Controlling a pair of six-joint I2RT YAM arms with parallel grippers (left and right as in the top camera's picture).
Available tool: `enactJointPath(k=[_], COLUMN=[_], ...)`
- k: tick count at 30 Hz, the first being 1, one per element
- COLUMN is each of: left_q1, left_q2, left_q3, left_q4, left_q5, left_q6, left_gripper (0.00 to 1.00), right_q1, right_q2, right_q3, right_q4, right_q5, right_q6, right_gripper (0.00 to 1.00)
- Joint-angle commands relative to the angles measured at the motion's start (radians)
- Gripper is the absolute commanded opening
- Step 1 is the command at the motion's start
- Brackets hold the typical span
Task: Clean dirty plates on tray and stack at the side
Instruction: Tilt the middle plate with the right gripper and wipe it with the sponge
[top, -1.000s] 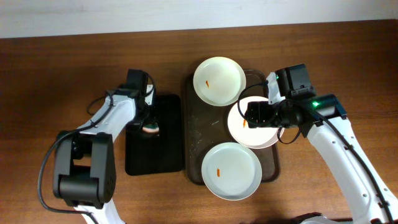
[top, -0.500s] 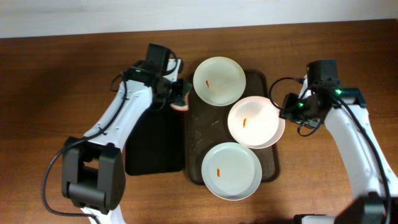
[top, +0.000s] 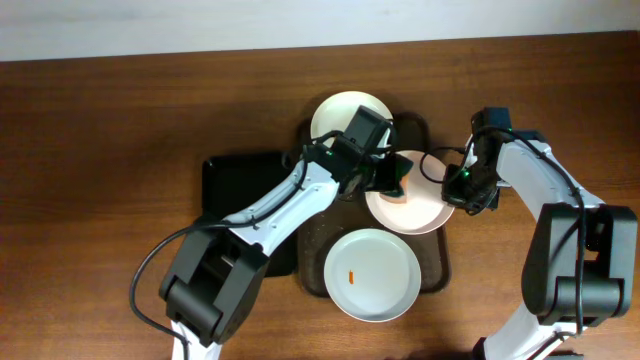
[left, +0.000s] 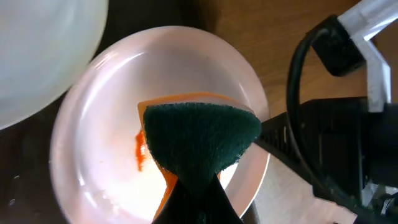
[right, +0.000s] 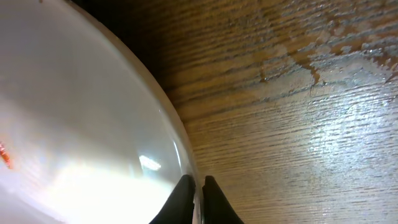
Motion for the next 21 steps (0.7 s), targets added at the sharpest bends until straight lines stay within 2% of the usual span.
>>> enactJointPath(k=[1,3,8,9,11,13,14,16,18,21], left_q1=[-0.043,-0.047,-0.039,-0.024,-0.021,-0.038,-0.059,-0.090,-0.110,-0.112], left_q2=[0.089,0.142,0.224,0.230,0.230,0.230,0.230,0.230,0.230,0.229], left_q3=[0.018,0.018,0.018,0.018,0.026,0.072,0.119,0.148,0.155,0.270], left_q4=[0.069,0.134,0.122,0.079,-0.018,-0.121,-0.211,-0.261,-0.288,-0.425], left_q5=[0.025,0.027,-0.019,-0.081,-0.243,-0.383,-0.549,-0.707,-0.819,-0.837], left_q6=[-0.021,-0.021,0.021,0.027,0.137,0.187,0.227,0.291,0.291,0.279], left_gripper=[0.00,0.00,0.00,0.00,0.00,0.00,0.00,0.00,0.00,0.00], right_q1=[-0.007,-0.007,-0.007,-0.007,-0.007,-0.007,-0.007,-0.007,-0.007,-0.007], right_q2=[0.002,0.002,0.002,0.002,0.002,0.002,0.002,0.002,0.002,0.002], right_q3=[-0.005,-0.005,-0.005,-0.005,-0.005,-0.005,-0.005,-0.005,-0.005,-0.005], right_q4=[-0.014,-0.019,-0.025,-0.027,-0.030,-0.033,-0.034,-0.038,-0.042,-0.045], right_q5=[0.016,0.015,0.012,0.011,0.012,0.012,0.012,0.012,0.012,0.012], right_q6=[0.004,0.005,0.005,0.005,0.005,0.005,0.005,0.005,0.005,0.005], right_gripper=[0.08,0.08,0.06,0.04,0.04,0.04,0.04,0.04,0.04,0.04])
